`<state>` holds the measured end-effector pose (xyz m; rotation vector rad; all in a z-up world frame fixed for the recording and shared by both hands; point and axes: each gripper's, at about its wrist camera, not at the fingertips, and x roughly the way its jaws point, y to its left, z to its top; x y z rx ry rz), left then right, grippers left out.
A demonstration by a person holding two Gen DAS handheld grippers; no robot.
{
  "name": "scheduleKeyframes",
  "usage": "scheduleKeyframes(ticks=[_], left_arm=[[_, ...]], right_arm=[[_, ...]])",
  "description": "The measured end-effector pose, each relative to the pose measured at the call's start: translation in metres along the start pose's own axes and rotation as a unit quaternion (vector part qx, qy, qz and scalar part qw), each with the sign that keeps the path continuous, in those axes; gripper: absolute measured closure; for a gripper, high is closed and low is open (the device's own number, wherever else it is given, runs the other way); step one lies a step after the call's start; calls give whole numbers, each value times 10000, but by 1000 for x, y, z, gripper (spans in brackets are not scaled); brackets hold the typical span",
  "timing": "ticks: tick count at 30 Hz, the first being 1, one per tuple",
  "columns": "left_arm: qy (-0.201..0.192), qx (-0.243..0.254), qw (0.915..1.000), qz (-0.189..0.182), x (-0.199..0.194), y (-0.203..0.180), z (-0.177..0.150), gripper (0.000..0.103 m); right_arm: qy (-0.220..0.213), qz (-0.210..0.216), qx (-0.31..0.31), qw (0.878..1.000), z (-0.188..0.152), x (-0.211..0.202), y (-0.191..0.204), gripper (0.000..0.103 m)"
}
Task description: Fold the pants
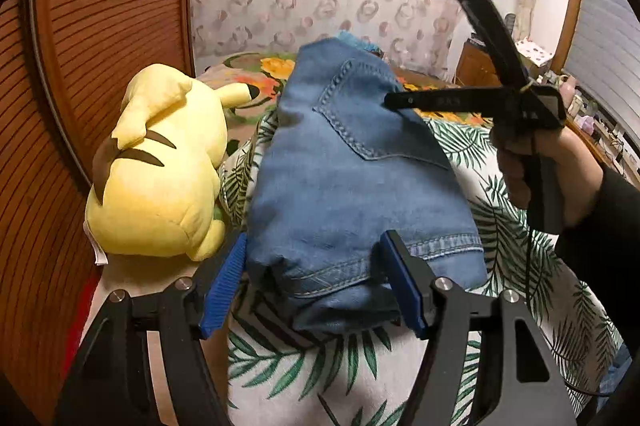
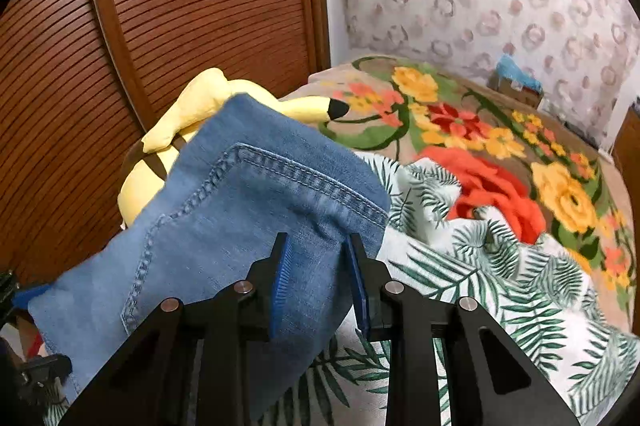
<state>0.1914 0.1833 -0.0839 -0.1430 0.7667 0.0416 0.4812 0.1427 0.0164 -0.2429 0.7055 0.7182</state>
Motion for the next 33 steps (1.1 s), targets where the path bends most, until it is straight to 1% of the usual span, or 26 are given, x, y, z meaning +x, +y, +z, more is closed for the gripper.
scheduleKeyframes(ticks=[1, 3, 7, 9, 10, 14, 21, 23, 25, 26, 27, 30, 33], left_arm=[[-18, 13, 10000, 35, -2, -1, -1, 34], [-60, 22, 10000, 66, -7, -4, -1, 34], [-216, 64, 9997, 138, -25, -13, 1, 34], [-315, 99, 9993, 180, -35, -19, 2, 34], [-353, 108, 9991, 198, -39, -21, 2, 34], [-516, 166, 9984, 163, -61, -33, 3, 34], [-735, 368, 9966, -12, -94, -66, 1, 34], [-761, 416, 9962, -109, -102, -75, -1, 30], [-801, 467, 9954, -223, -109, -85, -3, 20], [-820, 492, 9951, -259, -112, -89, -4, 18], [-848, 532, 9945, -292, -116, -96, -5, 13], [-952, 647, 9931, -228, -127, -111, -8, 4], [-1031, 734, 9915, -308, -137, -124, -10, 3]], right_arm=[[1, 22, 48, 10000, 6, -4, -3, 75], [-55, 42, 114, 9999, 7, -15, -3, 75], [-245, -13, 1, 9997, -6, -56, 4, 75], [-380, 53, -37, 9993, -16, -81, 10, 75], [-438, 52, -51, 9990, -28, -91, 12, 75], [-622, 101, -54, 9980, -51, -131, 19, 75], [-895, 18, 54, 9960, -105, -196, 26, 75], [-979, -12, 120, 9951, -122, -217, 28, 75], [-1069, -114, 191, 9940, -138, -234, 27, 75], [-1099, -163, 223, 9936, -144, -242, 27, 75], [-1120, -210, 258, 9931, -151, -249, 26, 74], [-1153, -341, 371, 9921, -171, -271, 27, 74], [-1283, -451, 436, 9898, -190, -300, 34, 73]])
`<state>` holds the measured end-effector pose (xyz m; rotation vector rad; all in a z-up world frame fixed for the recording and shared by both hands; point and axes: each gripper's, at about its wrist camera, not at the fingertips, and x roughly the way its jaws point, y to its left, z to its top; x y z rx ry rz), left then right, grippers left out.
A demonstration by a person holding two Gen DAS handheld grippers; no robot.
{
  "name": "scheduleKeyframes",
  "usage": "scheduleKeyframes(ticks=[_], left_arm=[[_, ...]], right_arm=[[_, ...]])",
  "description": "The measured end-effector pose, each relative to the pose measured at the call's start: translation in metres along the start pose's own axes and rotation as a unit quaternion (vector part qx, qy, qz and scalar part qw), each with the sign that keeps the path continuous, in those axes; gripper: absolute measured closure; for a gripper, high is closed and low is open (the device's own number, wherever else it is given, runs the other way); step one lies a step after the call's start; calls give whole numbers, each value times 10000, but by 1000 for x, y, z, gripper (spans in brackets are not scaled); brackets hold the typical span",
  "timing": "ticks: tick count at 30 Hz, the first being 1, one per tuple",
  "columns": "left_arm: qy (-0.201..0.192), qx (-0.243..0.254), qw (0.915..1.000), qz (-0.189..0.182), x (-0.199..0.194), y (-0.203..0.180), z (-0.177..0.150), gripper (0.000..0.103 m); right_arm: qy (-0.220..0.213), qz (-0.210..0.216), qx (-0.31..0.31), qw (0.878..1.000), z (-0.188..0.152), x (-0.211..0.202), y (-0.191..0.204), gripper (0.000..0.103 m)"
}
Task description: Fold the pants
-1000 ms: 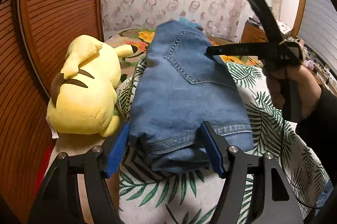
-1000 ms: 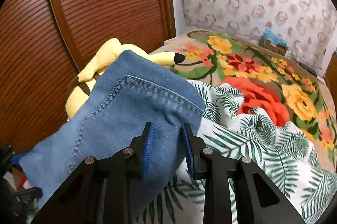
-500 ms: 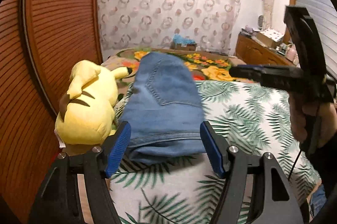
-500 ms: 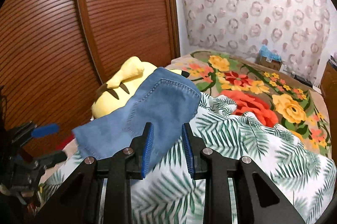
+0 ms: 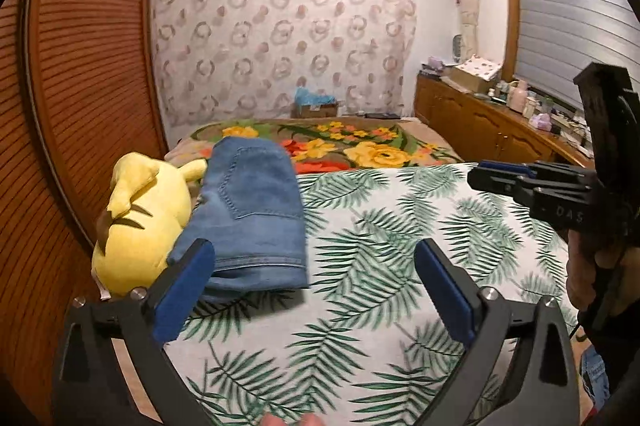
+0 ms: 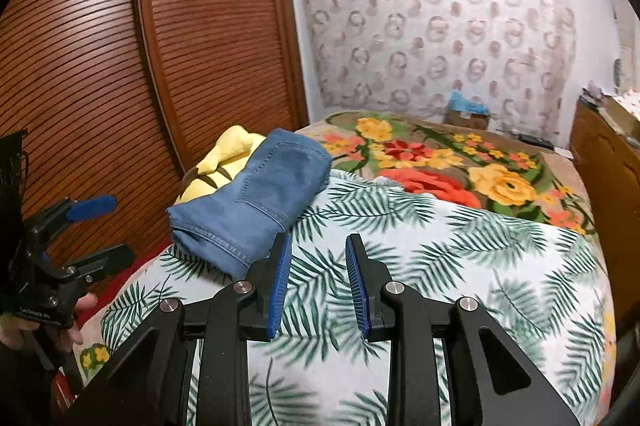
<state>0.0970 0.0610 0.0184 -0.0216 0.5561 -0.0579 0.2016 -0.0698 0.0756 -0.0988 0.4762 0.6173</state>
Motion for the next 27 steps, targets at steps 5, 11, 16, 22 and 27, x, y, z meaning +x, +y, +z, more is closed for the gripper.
scheduleKeyframes(ticks=[5, 11, 16, 22, 27], left_arm=[[-103, 88, 9998, -163, -13, -20, 4, 1], [-26, 86, 9997, -234, -18, -42, 7, 1], [8, 119, 9996, -241, -16, -60, 4, 1], [52, 173, 9998, -40, -13, -82, 1, 1], [60, 78, 9999, -36, -13, -92, 1, 1]], right_arm=[[-144, -147, 65, 9998, -12, -37, 4, 57], [-137, -464, 162, 9987, -32, -73, 8, 49], [-222, -738, 384, 9963, -44, -100, 3, 48], [-276, -984, 563, 9932, -51, -124, 3, 48], [-314, -1105, 610, 9915, -50, -140, 10, 48]])
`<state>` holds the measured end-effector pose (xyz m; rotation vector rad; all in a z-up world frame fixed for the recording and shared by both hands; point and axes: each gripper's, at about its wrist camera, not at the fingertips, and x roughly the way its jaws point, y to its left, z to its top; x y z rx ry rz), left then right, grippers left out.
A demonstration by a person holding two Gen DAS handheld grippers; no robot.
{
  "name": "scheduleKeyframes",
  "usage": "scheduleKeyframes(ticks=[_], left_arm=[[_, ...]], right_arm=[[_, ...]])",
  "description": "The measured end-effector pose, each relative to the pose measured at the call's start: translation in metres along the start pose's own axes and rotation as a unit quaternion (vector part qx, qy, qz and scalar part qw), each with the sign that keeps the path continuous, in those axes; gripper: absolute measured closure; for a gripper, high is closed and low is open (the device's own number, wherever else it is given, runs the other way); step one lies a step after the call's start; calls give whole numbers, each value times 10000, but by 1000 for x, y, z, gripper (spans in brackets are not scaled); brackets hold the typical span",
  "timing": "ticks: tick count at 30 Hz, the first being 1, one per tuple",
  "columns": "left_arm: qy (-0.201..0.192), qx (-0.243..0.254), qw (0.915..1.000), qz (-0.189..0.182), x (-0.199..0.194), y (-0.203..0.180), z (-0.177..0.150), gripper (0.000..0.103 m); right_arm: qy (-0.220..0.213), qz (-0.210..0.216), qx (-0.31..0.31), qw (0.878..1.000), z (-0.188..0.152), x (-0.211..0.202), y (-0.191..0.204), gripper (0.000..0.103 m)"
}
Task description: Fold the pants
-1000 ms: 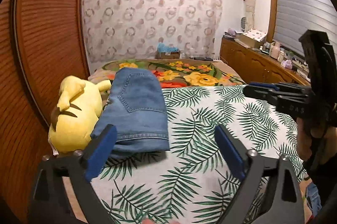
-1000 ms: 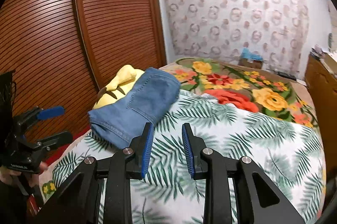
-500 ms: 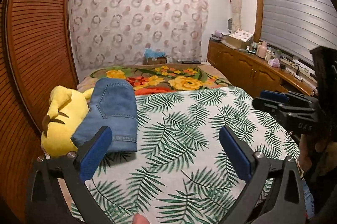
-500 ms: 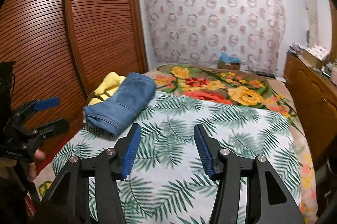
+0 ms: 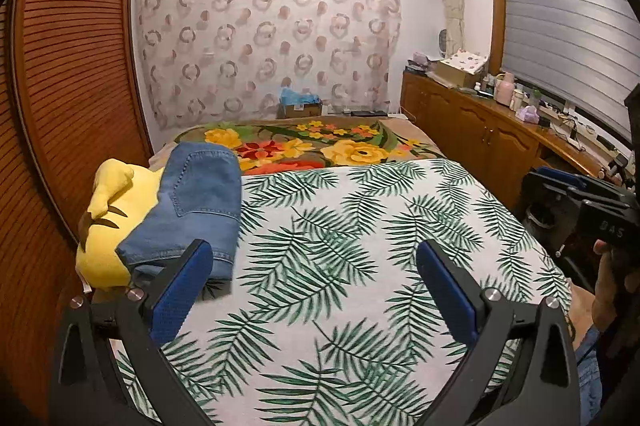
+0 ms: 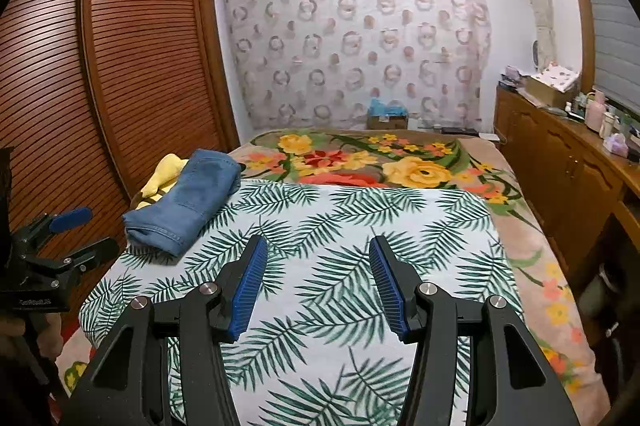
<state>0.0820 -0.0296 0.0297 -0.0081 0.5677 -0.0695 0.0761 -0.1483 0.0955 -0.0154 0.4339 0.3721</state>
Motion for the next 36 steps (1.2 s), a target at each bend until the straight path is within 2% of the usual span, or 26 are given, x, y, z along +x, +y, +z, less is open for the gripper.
scheduleKeyframes(ticks=[8, 11, 18, 21, 24, 36], left_arm=[[-167, -59, 9998, -12, -15, -14, 18, 1], [-260, -108, 9996, -56, -27, -16, 25, 1], [-526, -184, 9984, 102, -58, -16, 32, 1], [-647, -214, 9976, 148, -72, -14, 34, 1], [-753, -153, 9966, 280, -83, -15, 35, 1], [-847, -113, 9958, 330, -96, -15, 31, 1]], right_arm=[[-233, -135, 18, 9996, 6, -24, 10, 48], [-309, -226, 9, 9993, 5, -34, 13, 45], [-645, -218, -5, 9977, 4, -62, 27, 40], [-752, -212, -11, 9969, -1, -67, 32, 33], [-826, -252, -33, 9963, -6, -70, 35, 29], [-890, -255, -47, 9957, -19, -71, 28, 29]])
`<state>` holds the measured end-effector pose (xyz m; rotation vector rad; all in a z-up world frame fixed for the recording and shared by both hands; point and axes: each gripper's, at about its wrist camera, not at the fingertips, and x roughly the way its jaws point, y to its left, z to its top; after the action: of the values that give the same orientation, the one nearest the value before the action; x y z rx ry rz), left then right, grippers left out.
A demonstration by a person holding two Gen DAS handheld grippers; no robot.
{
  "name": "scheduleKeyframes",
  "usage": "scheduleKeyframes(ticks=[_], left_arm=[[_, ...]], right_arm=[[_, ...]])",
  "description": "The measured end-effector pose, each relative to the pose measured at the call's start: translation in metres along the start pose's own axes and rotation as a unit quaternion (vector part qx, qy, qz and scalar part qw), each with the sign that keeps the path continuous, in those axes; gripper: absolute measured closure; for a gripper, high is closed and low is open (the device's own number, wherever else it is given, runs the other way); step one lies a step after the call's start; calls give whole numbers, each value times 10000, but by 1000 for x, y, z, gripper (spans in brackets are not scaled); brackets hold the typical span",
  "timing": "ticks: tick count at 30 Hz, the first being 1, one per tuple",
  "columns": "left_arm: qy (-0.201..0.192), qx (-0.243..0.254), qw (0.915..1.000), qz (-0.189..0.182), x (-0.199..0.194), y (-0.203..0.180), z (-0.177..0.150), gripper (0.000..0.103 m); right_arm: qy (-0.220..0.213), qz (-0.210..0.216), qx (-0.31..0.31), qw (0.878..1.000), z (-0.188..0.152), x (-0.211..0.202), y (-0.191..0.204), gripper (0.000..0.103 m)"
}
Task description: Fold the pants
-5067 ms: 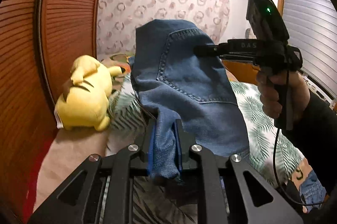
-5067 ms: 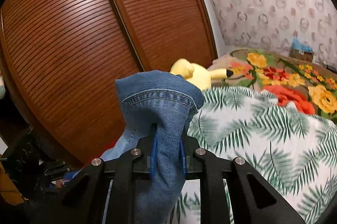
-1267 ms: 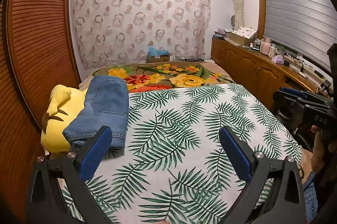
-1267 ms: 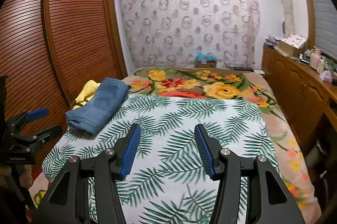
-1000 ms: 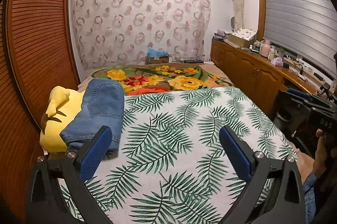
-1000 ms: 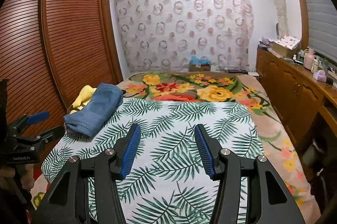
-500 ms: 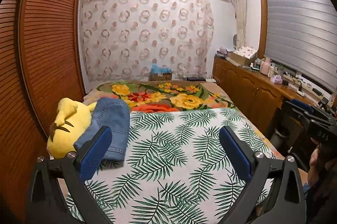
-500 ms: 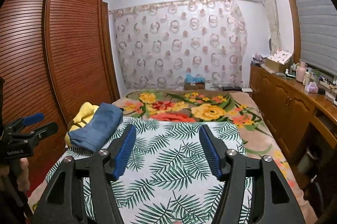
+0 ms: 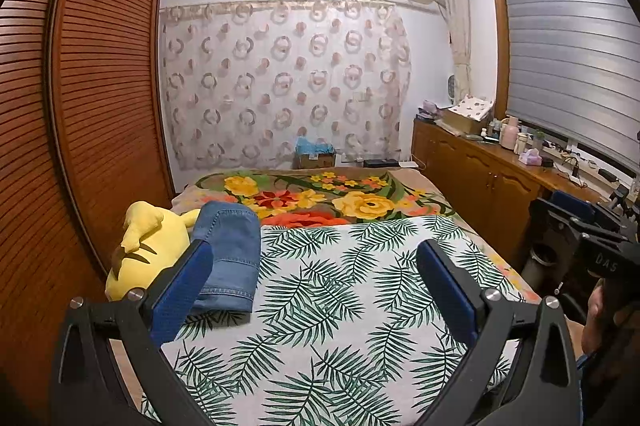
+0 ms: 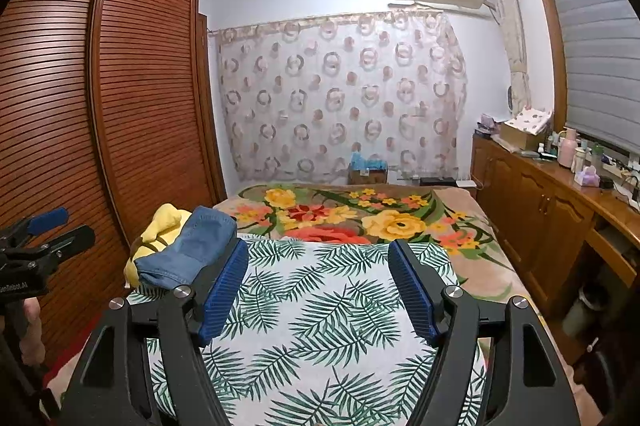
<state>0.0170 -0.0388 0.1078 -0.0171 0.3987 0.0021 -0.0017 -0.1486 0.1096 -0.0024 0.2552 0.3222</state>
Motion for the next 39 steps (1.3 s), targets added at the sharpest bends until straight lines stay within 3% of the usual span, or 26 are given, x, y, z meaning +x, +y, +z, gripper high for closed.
scheduleKeyframes(ticks=[39], left_arm=[[39, 11, 10000, 18, -5, -1, 1, 1]], right_arm=[[20, 78, -76, 9999, 4, 6, -12, 28]])
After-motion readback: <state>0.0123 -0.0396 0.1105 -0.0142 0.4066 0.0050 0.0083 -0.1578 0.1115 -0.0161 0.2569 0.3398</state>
